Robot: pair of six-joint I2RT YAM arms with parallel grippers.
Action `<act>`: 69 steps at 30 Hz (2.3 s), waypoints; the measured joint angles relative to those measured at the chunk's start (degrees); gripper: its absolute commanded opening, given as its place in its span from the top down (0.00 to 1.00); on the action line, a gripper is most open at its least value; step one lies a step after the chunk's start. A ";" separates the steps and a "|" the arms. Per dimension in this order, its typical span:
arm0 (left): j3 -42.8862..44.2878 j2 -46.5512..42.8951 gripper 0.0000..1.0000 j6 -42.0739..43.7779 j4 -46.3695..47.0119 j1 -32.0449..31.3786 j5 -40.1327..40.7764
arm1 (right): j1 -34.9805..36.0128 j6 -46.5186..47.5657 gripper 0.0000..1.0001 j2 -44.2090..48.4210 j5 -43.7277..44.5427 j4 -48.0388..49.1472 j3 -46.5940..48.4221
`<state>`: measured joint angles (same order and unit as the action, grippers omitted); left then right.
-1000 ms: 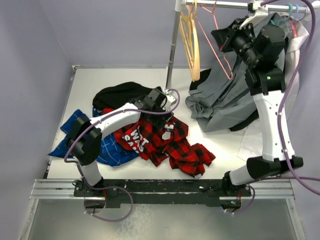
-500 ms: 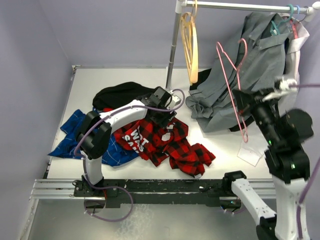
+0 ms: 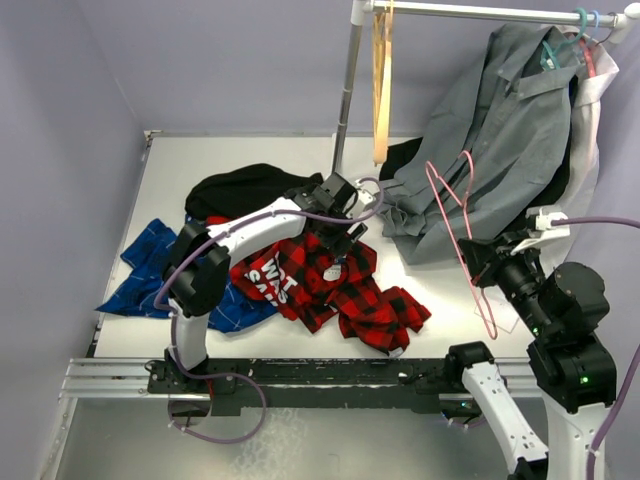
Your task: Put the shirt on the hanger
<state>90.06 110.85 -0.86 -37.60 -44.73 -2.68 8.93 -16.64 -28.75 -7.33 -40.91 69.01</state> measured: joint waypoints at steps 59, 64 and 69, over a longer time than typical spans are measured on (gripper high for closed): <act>-2.89 -18.53 0.99 7.52 -3.87 0.50 1.42 | 0.59 -41.44 1.00 9.46 -31.30 38.51 -44.65; -2.89 -18.58 0.99 7.48 -3.89 0.87 0.92 | 3.39 -42.60 1.00 4.15 -30.62 43.21 -45.29; -2.89 -18.62 0.99 7.48 -3.89 1.38 0.68 | 8.92 -43.80 1.00 -0.26 -27.45 49.81 -45.70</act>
<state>87.18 92.23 6.61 -41.50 -43.35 -2.00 17.85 -60.45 -29.02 -34.79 8.91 23.31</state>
